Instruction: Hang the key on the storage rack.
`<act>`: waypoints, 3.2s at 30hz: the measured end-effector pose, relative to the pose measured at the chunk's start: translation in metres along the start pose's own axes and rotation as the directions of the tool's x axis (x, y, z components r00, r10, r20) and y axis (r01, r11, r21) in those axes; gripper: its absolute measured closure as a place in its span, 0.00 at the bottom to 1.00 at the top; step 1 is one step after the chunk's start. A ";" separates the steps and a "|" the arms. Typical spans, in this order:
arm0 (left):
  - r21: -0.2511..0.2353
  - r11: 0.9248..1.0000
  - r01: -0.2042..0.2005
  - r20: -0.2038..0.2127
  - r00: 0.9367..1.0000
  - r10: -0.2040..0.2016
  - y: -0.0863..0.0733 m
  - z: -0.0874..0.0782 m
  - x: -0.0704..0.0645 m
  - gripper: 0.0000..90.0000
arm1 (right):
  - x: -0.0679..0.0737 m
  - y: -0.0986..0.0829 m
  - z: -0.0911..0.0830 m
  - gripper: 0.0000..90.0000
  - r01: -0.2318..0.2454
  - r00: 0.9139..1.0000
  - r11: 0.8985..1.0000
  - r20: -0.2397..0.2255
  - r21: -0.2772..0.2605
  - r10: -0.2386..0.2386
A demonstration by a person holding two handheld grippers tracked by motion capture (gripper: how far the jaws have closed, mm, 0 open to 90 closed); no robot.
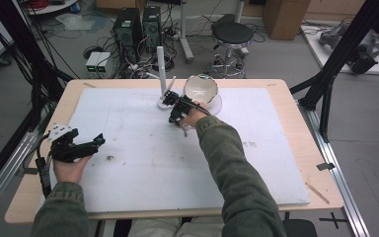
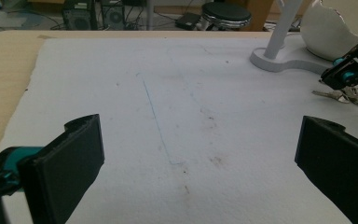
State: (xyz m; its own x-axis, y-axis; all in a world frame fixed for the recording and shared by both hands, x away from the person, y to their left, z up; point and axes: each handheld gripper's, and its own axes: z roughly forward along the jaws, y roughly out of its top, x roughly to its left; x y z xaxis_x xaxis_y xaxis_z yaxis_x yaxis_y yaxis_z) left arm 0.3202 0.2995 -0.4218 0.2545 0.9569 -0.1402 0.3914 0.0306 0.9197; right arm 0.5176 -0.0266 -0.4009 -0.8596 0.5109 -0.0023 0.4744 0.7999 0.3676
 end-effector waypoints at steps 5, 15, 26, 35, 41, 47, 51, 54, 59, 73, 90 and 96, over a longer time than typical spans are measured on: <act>-0.001 1.000 -0.001 0.000 1.000 0.001 0.000 0.000 0.000 0.02 | 0.001 0.000 -0.012 0.92 -0.036 0.999 0.999 -0.003 -0.041 0.035; -0.003 1.000 0.003 0.003 1.000 -0.003 0.000 0.000 0.000 0.02 | 0.001 -0.004 -0.035 0.92 -0.070 0.998 0.994 -0.002 -0.086 0.070; -0.005 1.000 0.007 0.008 1.000 -0.007 0.000 0.000 -0.001 0.02 | -0.001 -0.019 -0.069 0.99 -0.132 0.991 0.971 -0.031 -0.201 0.128; -0.002 1.000 0.003 0.009 1.000 -0.003 0.000 0.000 -0.002 0.02 | -0.007 -0.039 -0.091 0.99 -0.164 0.986 0.951 -0.054 -0.263 0.155; 0.000 1.000 0.001 0.010 1.000 -0.001 0.000 0.000 -0.002 0.02 | -0.007 -0.045 -0.109 0.99 -0.161 0.987 0.936 -0.057 -0.313 0.150; -0.003 1.000 0.004 0.010 1.000 -0.004 0.000 0.000 -0.002 0.02 | -0.003 -0.047 -0.120 0.99 -0.149 0.989 0.927 -0.068 -0.344 0.134; -0.002 1.000 0.004 0.012 1.000 -0.004 0.000 0.000 -0.002 0.02 | -0.002 -0.048 -0.129 0.99 -0.143 0.990 0.915 -0.066 -0.376 0.127; -0.003 1.000 0.007 0.012 1.000 -0.007 0.000 0.001 -0.002 0.02 | 0.000 -0.045 -0.138 0.99 -0.148 0.989 0.902 -0.077 -0.405 0.128; -0.005 1.000 0.014 0.015 1.000 -0.014 0.000 0.001 -0.002 0.02 | 0.001 -0.035 -0.152 0.99 -0.133 0.991 0.894 -0.067 -0.429 0.115; -0.010 1.000 0.021 0.017 1.000 -0.020 0.000 0.001 -0.001 0.02 | -0.002 -0.015 -0.186 0.99 -0.124 0.992 0.862 -0.066 -0.491 0.106; -0.011 1.000 0.026 0.021 0.999 -0.026 0.000 0.001 0.000 0.02 | -0.006 0.013 -0.203 0.99 -0.130 0.991 0.833 -0.036 -0.538 0.131; -0.016 1.000 0.026 0.018 1.000 -0.026 0.001 0.002 0.000 0.02 | -0.007 0.030 -0.207 0.99 -0.128 0.991 0.840 -0.038 -0.528 0.127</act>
State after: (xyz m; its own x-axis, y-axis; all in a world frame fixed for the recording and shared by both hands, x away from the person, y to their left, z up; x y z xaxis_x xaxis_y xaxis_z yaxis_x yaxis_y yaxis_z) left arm 0.3219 0.2989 -0.4219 0.2603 0.9504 -0.1702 0.3840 0.0599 0.9214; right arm 0.4986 -0.0715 -0.1978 -0.7987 0.5964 0.0798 0.4084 0.4400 0.7997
